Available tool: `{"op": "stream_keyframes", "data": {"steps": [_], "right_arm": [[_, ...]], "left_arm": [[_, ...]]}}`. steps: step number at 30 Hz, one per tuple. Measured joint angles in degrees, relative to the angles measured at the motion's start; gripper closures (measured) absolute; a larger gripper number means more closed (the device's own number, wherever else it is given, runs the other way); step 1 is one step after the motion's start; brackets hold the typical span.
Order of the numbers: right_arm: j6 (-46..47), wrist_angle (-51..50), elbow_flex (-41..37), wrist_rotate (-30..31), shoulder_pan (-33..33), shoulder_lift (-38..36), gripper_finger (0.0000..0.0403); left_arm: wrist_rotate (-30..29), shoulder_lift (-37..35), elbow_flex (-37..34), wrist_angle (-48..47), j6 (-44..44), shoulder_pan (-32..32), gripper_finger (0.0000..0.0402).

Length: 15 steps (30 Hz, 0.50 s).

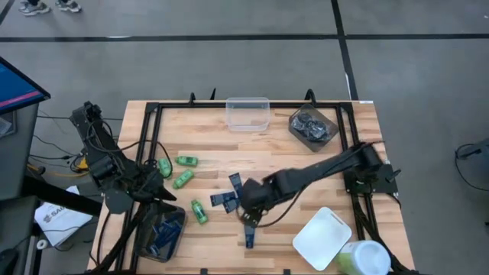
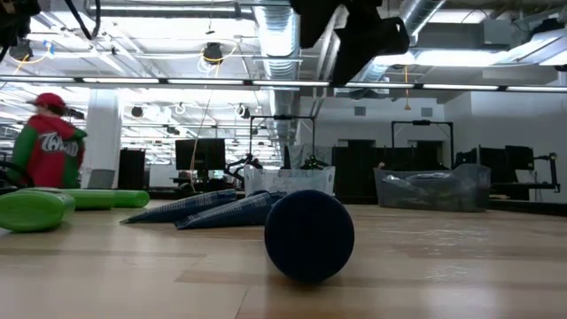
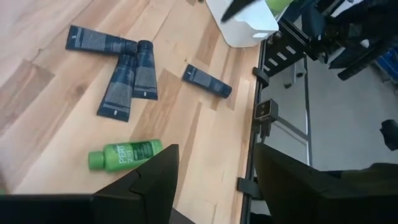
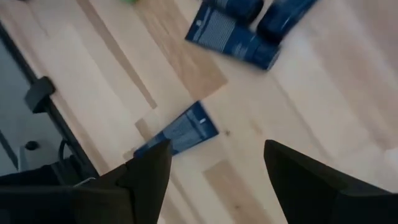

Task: Pick & Place Travel size toiletries
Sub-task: Put the blue shave cream into the white bin

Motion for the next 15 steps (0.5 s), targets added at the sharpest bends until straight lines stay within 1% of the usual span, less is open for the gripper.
{"op": "stream_keyframes", "data": {"steps": [10, 15], "right_arm": [[12.3, -14.9, 21.4, -1.0, 4.6, 17.4, 0.0154], [16.9, -17.2, 29.5, -1.3, 5.4, 24.5, 0.0154]], "left_arm": [[0.0, 0.0, 0.0, 0.0, 2.3, 0.0, 0.0201], [0.1, 0.0, 0.0, 0.0, 3.4, 0.0, 0.0201]]}}
